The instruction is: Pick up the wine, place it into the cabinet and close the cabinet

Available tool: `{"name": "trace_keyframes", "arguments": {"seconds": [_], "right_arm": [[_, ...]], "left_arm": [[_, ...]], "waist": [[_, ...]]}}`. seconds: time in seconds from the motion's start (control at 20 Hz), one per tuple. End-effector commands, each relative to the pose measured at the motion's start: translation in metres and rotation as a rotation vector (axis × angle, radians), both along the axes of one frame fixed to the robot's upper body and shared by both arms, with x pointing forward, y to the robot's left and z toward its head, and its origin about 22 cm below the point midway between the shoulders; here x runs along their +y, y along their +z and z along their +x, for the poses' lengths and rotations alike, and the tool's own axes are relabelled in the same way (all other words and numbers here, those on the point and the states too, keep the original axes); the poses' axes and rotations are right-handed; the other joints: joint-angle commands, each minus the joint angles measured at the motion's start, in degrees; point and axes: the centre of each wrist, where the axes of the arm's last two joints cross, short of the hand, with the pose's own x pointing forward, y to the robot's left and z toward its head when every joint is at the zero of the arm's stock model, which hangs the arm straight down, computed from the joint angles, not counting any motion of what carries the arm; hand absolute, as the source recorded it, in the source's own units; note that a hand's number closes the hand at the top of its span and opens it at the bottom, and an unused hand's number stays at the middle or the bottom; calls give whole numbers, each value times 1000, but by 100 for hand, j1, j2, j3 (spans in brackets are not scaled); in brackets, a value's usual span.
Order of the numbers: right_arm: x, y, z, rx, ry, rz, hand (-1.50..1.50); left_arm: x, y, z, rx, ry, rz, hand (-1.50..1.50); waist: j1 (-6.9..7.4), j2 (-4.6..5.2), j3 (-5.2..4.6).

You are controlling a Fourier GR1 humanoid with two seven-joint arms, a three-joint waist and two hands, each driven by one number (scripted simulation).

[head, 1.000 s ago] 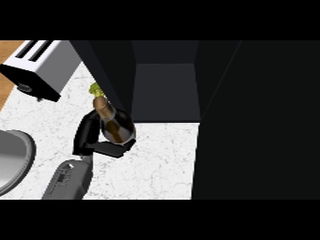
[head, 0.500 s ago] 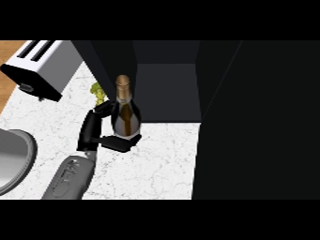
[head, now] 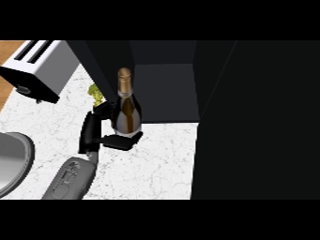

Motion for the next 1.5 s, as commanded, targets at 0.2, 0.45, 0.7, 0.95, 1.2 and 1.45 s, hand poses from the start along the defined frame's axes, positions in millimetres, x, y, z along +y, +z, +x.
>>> {"name": "trace_keyframes", "arguments": {"seconds": [0.2,0.45,0.7,0.95,1.2,1.45], "right_arm": [[-1,11,-12,-16,54,44,-150],[0,9,-5,-34,61,59,-150],[3,10,-2,-54,97,42,-150],[5,7,-3,-43,100,60,-150],[6,6,-7,-22,112,77,-150],[7,1,0,-30,134,70,-150]], "left_arm": [[-67,35,40,0,-92,21,150],[-75,31,36,-5,-61,135,150],[-67,22,35,22,-1,171,150],[-59,9,28,69,55,186,150],[-51,5,26,72,130,175,150],[-59,13,28,34,136,144,150]], "waist": [[-298,87,-30],[-382,115,-24],[-486,159,-30],[-618,181,-32],[-629,163,-36],[-636,194,-36]]}}
